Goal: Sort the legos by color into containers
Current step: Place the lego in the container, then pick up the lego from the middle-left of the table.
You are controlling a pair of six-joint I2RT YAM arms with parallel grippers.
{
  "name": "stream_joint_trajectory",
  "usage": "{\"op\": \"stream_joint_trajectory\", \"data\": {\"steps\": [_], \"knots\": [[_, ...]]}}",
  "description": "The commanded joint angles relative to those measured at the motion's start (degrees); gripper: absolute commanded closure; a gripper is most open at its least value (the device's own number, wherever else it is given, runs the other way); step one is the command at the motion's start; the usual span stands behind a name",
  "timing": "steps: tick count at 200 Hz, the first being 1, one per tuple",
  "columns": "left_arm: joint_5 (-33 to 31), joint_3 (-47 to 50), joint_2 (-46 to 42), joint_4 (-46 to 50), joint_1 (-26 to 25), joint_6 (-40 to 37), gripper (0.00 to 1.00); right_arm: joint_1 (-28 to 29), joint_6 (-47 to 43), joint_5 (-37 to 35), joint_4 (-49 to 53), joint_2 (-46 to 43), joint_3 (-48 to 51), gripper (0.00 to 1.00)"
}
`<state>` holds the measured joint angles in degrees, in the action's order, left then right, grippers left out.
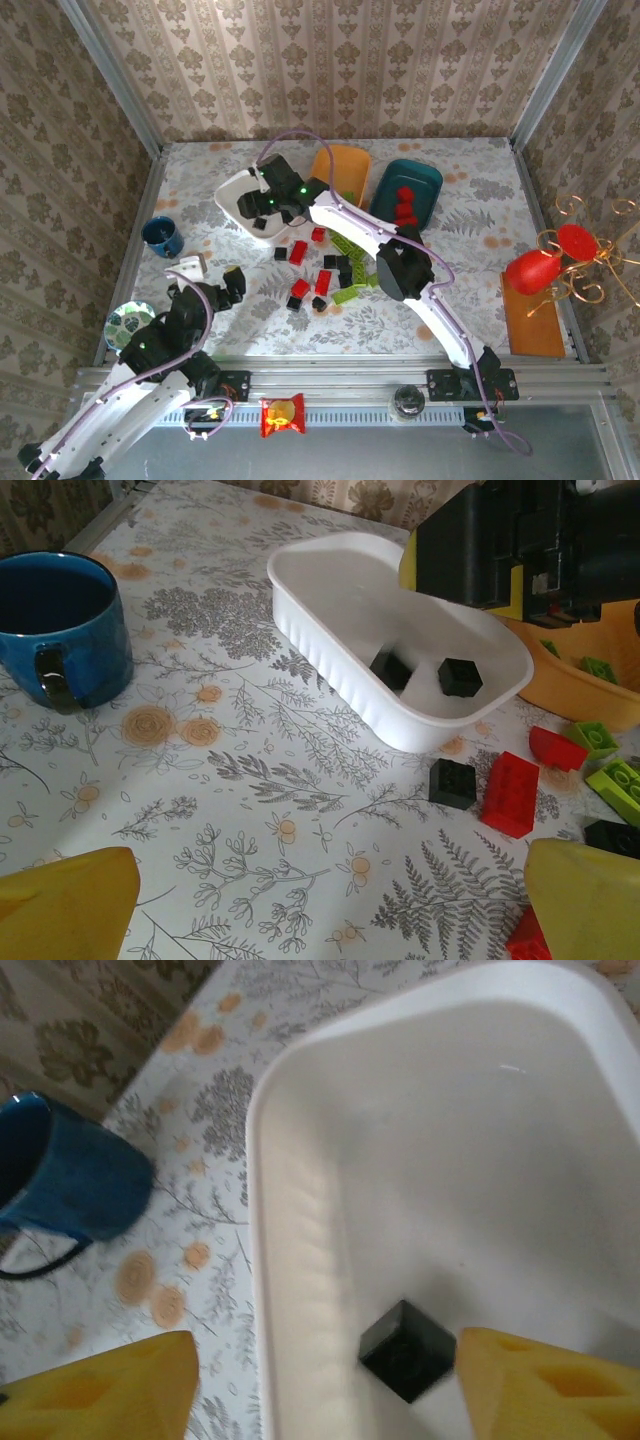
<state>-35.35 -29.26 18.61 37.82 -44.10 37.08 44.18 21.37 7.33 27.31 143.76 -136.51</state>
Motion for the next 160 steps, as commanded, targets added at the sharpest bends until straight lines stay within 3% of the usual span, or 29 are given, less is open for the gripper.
{"op": "stream_joint_trajectory", "data": {"steps": [1, 21, 50, 88, 105, 132, 160], "knots": [[3.12, 0.44, 0.71, -1.92, 0.44, -1.59, 0.00, 0.11, 0.77, -0.52, 1.89, -2.06, -1.90, 0.26], [6.44, -0.06, 2.13, -3.89, 0.58, -2.80, 0.00, 0.45, 1.05, -1.46, -1.55, -8.73, 6.02, 0.26], [15.68, -0.01, 7.34, -8.66, 0.78, -4.58, 0.00, 0.31, 3.77, -3.50, -10.81, -23.80, 28.58, 0.25], [29.72, -2.55, 23.98, -14.60, 0.64, -7.02, 0.07, -0.65, 6.86, -8.56, -15.94, -42.64, 55.23, 0.25], [33.17, -4.41, 31.26, -14.71, -0.40, -7.48, 0.11, -1.52, 8.29, -11.01, -16.75, -49.77, 65.04, 0.24], [36.66, -6.48, 40.89, -13.03, -2.91, -7.89, 0.19, -2.86, 9.96, -13.32, -17.49, -58.60, 76.01, 0.24], [37.61, -6.17, 46.12, -13.85, -6.20, -7.38, 0.23, -3.31, 10.28, -14.69, -17.47, -63.19, 80.73, 0.23]]}}
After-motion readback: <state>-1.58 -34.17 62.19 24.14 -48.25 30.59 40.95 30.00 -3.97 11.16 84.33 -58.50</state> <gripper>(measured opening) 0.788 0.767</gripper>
